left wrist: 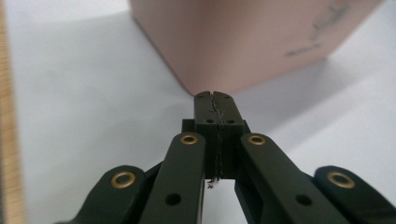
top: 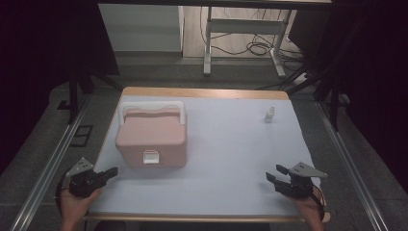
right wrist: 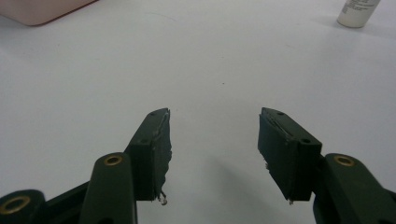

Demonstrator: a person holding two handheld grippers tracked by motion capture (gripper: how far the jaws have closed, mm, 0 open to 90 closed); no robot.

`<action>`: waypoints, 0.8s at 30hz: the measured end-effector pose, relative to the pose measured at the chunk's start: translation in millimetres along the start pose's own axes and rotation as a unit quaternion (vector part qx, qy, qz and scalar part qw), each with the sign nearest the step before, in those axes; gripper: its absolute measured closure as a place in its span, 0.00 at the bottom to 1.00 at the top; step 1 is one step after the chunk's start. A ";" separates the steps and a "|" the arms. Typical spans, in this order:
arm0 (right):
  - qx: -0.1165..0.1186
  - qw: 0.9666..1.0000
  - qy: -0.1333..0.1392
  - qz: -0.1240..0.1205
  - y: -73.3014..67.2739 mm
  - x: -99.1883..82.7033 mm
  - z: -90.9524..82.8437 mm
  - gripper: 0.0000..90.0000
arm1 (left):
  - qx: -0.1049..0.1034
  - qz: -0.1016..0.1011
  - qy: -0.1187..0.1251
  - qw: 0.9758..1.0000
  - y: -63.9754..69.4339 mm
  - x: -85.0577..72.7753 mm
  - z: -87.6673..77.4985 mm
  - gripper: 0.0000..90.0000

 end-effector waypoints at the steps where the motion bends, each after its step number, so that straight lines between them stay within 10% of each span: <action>1: 0.003 1.000 -0.001 -0.002 -0.1 0.2 0.6 0.49 | 0.004 -0.001 -0.003 1.000 -1.7 2.2 -0.1 1.00; 12: 0.004 1.000 0.002 0.001 3.1 -0.1 2.1 0.49 | 0.012 0.020 -0.013 1.000 -19.6 52.6 -1.0 1.00; 24: -0.006 1.000 0.002 -0.002 0.7 -1.9 0.1 0.48 | -0.006 0.021 -0.042 0.999 -27.1 68.1 31.8 1.00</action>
Point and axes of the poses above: each handheld gripper's, and its own axes: z roughly forward along the jaws, x roughly out of its top, y roughly to its right, the point moved 1 cm from there along z, roughly forward along the jaws, and after that the axes turned 7 degrees about -y, right-handed, at the moved point
